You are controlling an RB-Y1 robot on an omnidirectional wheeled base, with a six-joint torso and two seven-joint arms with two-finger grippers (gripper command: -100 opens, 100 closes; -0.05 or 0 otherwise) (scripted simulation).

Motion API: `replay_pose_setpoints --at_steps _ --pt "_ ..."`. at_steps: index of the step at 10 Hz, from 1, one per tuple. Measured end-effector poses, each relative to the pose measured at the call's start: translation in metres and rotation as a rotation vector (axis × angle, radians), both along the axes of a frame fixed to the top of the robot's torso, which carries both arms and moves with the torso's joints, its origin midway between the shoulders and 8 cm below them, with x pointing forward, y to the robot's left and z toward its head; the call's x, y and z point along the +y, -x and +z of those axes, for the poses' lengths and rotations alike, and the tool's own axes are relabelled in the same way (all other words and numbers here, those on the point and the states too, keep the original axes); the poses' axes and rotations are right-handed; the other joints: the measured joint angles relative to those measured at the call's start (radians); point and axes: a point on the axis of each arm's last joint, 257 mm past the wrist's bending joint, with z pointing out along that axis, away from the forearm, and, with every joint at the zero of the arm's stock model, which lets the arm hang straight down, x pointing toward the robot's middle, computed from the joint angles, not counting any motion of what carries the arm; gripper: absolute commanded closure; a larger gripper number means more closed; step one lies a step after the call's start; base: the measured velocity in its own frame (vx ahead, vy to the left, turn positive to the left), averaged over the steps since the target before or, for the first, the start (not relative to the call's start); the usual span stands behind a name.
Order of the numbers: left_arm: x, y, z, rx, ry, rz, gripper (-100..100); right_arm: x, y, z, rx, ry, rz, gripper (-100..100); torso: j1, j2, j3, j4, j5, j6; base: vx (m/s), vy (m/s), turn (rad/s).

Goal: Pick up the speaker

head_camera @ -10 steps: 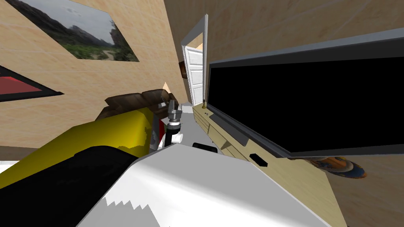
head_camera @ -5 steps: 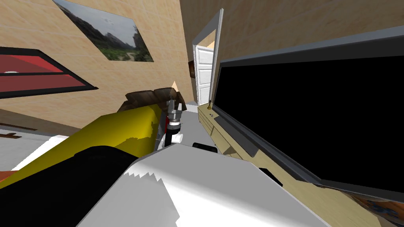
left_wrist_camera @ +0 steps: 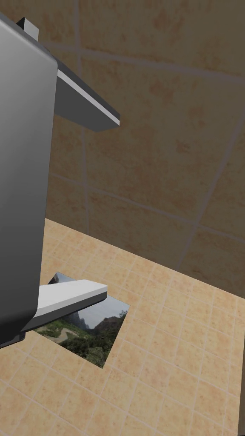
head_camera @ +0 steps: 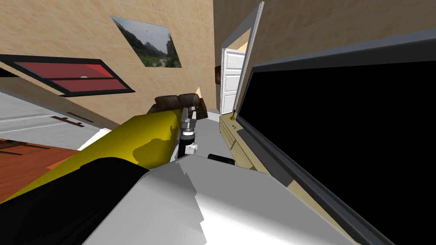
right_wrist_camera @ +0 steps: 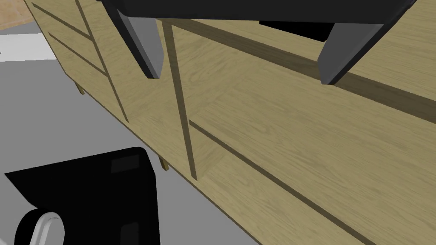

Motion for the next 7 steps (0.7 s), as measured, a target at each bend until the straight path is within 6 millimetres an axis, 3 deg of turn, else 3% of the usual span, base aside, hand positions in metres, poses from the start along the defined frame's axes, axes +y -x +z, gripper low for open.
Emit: replay_pose_setpoints --at_steps 2,4,5,7 --pt "0.0 0.0 0.0 0.0 0.0 0.0 0 -0.001 0.033 0.005 0.076 0.008 0.063 -100 -0.001 -0.001 0.0 0.0 0.0 -0.001 0.062 -0.02 0.417" --pt "0.0 0.0 0.0 0.0 0.0 0.0 0 -0.007 0.051 0.01 0.115 0.019 0.085 -100 0.0 0.002 0.001 0.0 0.0 0.001 0.008 -0.009 -0.028" --pt "0.0 0.0 0.0 0.0 0.0 0.0 0 -0.009 0.055 0.01 0.123 0.022 0.084 -100 0.002 0.004 0.002 0.001 0.0 0.001 0.014 0.005 0.325" --pt "0.0 0.0 0.0 0.0 0.0 0.0 0 -0.016 0.084 0.02 0.193 0.025 0.135 -100 0.0 0.002 0.001 0.001 0.0 -0.001 0.027 -0.029 0.335"
